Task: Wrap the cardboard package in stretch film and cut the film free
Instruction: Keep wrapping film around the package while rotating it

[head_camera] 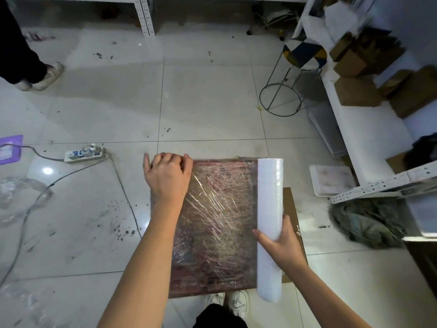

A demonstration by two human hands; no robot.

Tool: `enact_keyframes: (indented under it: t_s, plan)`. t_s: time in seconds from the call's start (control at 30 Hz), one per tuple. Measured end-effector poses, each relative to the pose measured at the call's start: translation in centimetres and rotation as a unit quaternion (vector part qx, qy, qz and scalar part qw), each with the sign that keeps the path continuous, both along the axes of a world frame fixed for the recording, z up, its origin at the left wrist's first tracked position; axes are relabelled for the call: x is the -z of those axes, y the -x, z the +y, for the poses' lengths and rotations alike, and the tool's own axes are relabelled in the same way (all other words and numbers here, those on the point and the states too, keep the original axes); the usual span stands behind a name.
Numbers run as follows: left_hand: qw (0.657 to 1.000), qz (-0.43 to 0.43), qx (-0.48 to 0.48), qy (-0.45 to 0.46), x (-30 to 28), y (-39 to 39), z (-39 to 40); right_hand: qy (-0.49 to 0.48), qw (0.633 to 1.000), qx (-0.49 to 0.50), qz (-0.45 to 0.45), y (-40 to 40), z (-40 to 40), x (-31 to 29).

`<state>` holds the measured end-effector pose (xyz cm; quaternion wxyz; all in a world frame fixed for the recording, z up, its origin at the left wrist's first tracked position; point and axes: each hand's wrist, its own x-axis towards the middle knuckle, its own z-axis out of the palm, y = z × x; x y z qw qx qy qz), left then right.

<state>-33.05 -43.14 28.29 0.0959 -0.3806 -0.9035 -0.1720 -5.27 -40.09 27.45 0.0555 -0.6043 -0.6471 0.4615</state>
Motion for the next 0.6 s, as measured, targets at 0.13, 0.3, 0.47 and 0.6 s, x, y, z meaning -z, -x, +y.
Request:
enact_keyframes:
  t_s: [0.13, 0.3, 0.47, 0.6]
  plan:
    - [0.992, -0.104, -0.068, -0.034, -0.8, -0.1, 0.6, 0.006, 1.000, 0.008, 0.002, -0.1, -0.1, 0.0]
    - [0.960, -0.212, -0.171, -0.061, -1.6, 0.8, 1.2, 0.011, 1.000, 0.009, 0.003, 0.1, 0.1, -0.2]
    - [0.935, -0.272, -0.210, -0.088, -2.0, 1.9, 1.5, 0.013, 1.000, 0.008, 0.003, 0.1, 0.4, -0.6]
    - [0.998, -0.035, 0.009, 0.057, -1.4, -3.5, 3.0, 0.019, 1.000, 0.013, 0.000, -0.5, 0.3, -0.6]
